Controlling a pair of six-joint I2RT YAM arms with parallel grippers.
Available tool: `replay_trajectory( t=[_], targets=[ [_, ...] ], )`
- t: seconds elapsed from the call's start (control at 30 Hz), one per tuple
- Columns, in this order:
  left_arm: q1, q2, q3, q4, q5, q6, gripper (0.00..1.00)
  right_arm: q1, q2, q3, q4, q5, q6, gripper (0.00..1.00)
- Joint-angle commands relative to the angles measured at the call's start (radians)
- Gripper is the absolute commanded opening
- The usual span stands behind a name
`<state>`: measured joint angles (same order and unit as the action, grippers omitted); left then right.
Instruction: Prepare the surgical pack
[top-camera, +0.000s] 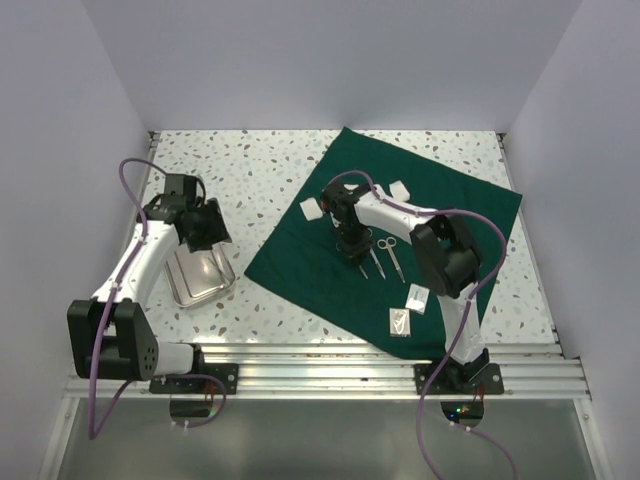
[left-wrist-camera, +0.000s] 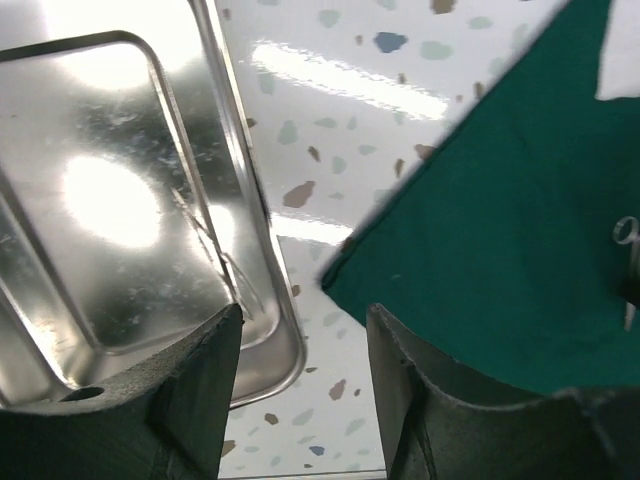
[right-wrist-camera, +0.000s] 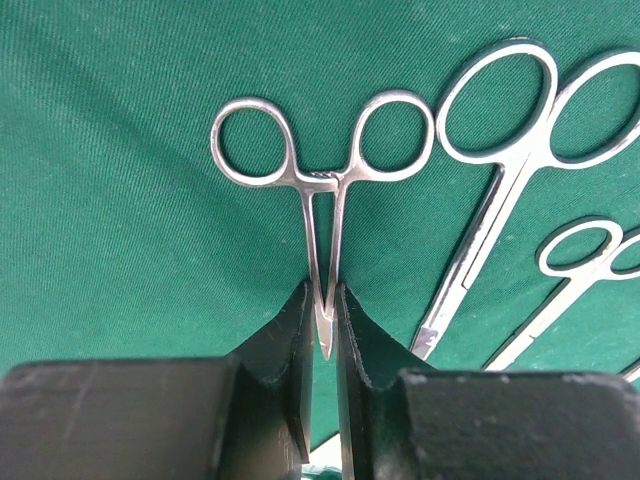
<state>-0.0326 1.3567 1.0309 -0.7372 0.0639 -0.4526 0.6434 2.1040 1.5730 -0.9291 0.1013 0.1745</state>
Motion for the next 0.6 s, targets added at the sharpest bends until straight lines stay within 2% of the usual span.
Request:
replay_trajectory(
  t=[0.0, 0.23, 0.4, 0.57],
  targets=[
    [0.011, -0.060, 0.028, 0.062, 0.152, -0.018, 0.57, -0.001, -0.053, 0.018, -0.004, -0.014, 0.028, 0.00],
    [0.007, -0.068, -0.057, 0.232, 0.453, -0.090, 0.57, -0.005, -0.133, 0.006, -0.001, -0.152, 0.072, 0.00],
    [-0.044, -0.061, -0.139, 0.361, 0.589, -0.176, 0.59, -0.014, -0.180, -0.011, 0.015, -0.250, 0.097, 0.00],
    [-0.147, -0.056, -0.232, 0.634, 0.648, -0.360, 0.61, -0.017, -0.225, -0.034, 0.067, -0.376, 0.147, 0.00]
  ],
)
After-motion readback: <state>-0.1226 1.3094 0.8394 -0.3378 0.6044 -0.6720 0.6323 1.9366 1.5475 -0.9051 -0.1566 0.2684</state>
